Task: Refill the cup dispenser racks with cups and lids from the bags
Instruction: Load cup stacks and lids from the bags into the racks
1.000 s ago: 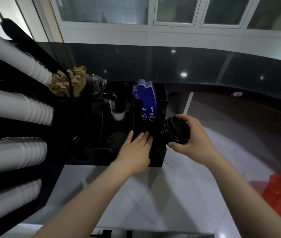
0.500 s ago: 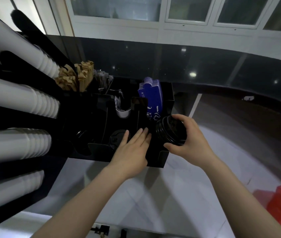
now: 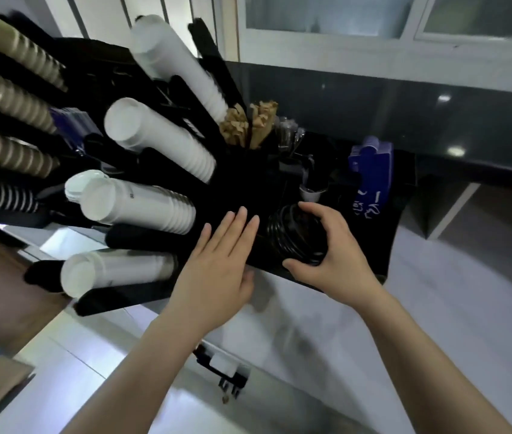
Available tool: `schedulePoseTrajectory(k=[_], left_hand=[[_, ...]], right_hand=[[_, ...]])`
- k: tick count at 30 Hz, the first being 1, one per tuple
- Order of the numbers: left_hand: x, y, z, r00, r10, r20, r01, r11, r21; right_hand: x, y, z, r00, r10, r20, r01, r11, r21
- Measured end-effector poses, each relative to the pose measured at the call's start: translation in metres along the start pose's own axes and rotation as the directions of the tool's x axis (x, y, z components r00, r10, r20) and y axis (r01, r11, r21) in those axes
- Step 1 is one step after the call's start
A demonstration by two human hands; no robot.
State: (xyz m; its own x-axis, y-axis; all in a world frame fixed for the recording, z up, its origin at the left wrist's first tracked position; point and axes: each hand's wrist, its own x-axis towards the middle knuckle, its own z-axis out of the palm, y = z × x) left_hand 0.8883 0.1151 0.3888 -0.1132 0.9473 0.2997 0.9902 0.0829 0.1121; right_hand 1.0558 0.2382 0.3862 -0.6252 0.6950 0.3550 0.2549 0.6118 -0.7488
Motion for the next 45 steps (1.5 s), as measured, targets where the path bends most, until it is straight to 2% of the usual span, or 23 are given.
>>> schedulePoseTrajectory(k=[4,7,13,20,28,37,40,45], left_hand=[[-0.035,-0.034,-0.038,0.974,-0.064,-0.218,0.055,0.997,-0.048],[-0.071,-0.076,-0.066,0.948,-0.098,-0.303,0.085,0.995,-0.055],[-0.156,-0.172,-0.108,0.944,-0.192,-0.268,0.181,0.981,-0.065],[-0.207,-0.255,-0.126,0.948,-0.264,-0.178,0.254,0.964,-0.075],[-0.187,-0.338,-0.098,0.941,-0.305,-0.145,0.290,0.950,-0.117],[-0.119,-0.407,-0.053,0.961,-0.273,-0.040,0.258,0.940,-0.223],[-0.094,-0.422,-0.036,0.975,-0.218,0.033,0.218,0.933,-0.286],[-0.050,-0.452,-0.011,0.995,-0.025,0.093,0.055,0.941,-0.334]], right_hand=[[0.005,-0.051,0.033,0.993,-0.115,0.000,0.115,0.993,0.014],[0.005,-0.103,0.074,0.984,-0.175,-0.022,0.176,0.984,0.028],[0.005,-0.204,0.179,0.967,-0.214,-0.141,0.221,0.975,0.037],[0.002,-0.258,0.280,0.974,-0.213,-0.072,0.217,0.974,0.065],[0.058,-0.251,0.365,0.995,-0.085,-0.045,0.087,0.995,0.049],[0.108,-0.197,0.420,0.977,0.107,-0.186,-0.104,0.994,0.024],[0.115,-0.179,0.429,0.951,0.188,-0.245,-0.198,0.980,-0.016],[0.138,-0.150,0.437,0.864,0.258,-0.433,-0.313,0.948,-0.059]])
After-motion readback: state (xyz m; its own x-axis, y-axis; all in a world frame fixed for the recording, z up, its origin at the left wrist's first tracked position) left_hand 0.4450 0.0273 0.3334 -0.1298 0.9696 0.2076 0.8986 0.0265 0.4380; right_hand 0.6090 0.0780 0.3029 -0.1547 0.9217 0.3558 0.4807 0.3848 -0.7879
